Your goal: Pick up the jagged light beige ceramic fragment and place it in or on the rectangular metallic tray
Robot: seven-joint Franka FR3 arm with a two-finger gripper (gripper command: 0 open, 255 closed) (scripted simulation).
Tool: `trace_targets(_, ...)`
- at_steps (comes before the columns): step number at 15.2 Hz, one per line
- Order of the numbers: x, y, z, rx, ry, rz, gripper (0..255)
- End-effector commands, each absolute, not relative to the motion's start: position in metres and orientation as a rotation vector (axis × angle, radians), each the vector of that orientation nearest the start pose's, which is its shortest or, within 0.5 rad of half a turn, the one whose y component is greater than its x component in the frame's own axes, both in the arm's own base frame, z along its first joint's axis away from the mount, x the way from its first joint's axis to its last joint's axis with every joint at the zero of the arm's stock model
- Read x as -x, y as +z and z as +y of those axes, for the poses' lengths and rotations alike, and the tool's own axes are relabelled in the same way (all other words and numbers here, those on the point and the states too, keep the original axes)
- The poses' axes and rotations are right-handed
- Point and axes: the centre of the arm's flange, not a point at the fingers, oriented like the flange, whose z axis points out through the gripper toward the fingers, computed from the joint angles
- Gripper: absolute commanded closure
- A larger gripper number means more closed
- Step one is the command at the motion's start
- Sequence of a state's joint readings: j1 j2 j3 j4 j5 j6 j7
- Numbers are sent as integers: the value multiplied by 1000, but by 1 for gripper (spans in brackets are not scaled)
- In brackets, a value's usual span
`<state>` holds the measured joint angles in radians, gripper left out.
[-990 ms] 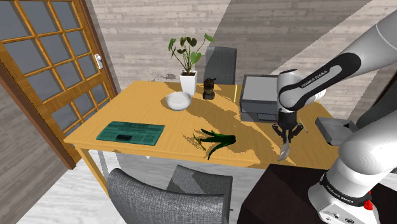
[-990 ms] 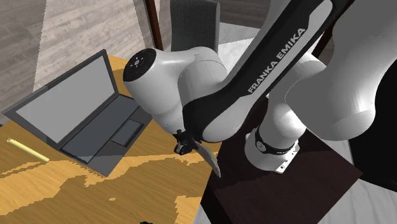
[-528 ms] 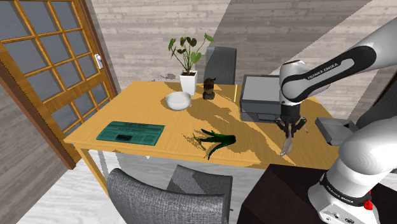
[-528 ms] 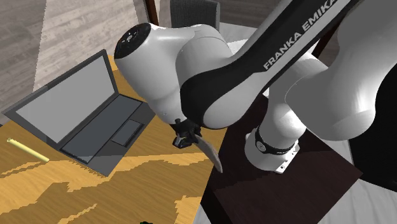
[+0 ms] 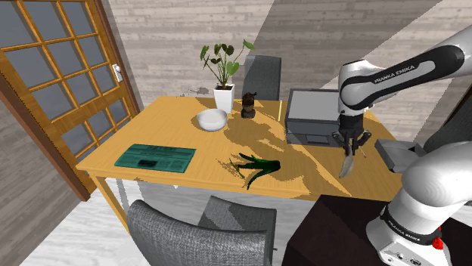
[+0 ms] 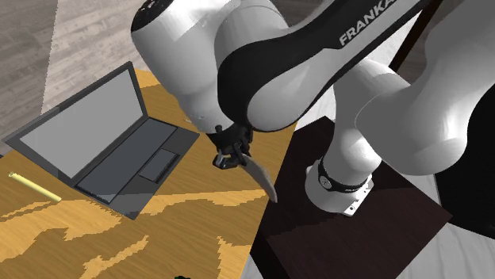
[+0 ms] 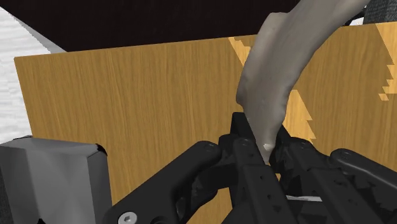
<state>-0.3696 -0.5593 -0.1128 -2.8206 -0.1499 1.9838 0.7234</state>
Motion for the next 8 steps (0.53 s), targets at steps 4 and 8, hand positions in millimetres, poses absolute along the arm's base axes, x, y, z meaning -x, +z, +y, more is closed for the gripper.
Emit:
trace_targets(4, -242, 335, -201, 2743, 431, 1681, 255)
trace_targets(8, -219, 335, -249, 2743, 431, 1681, 255)
